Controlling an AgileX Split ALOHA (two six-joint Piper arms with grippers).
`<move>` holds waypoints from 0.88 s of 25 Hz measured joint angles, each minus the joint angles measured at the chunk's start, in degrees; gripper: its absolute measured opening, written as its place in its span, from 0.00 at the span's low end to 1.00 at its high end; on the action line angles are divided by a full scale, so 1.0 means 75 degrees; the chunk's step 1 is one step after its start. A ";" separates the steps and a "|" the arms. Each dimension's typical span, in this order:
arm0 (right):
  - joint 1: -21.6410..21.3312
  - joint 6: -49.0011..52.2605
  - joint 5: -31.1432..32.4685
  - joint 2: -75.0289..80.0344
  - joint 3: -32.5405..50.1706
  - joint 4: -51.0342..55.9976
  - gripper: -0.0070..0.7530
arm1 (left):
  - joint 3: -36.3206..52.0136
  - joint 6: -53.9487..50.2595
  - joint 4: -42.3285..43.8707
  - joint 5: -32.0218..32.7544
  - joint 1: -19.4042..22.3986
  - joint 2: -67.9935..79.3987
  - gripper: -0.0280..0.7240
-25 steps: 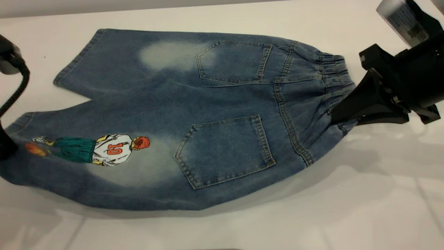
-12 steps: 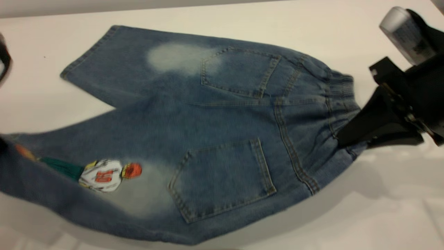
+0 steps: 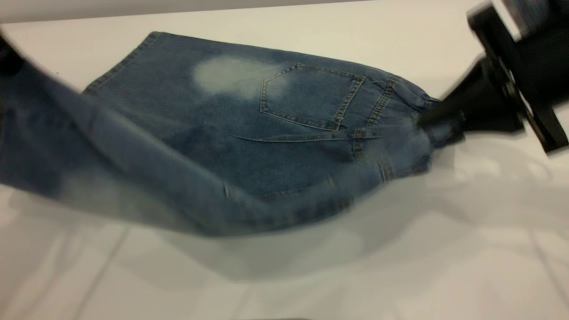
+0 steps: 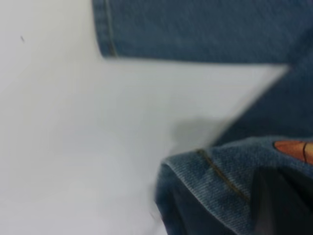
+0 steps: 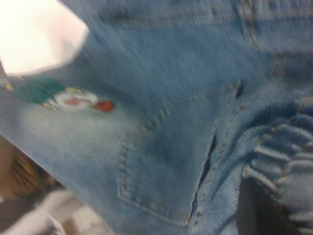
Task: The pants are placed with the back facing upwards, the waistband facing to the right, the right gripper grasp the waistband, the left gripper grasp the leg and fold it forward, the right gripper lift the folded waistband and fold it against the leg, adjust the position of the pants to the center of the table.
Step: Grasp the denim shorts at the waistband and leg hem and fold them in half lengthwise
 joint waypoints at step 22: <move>-0.1282 0.1981 0.0092 0.2924 -0.2470 0.2184 0.06 | -0.6502 -0.2083 -0.0023 -0.0606 0.0000 0.6392 0.05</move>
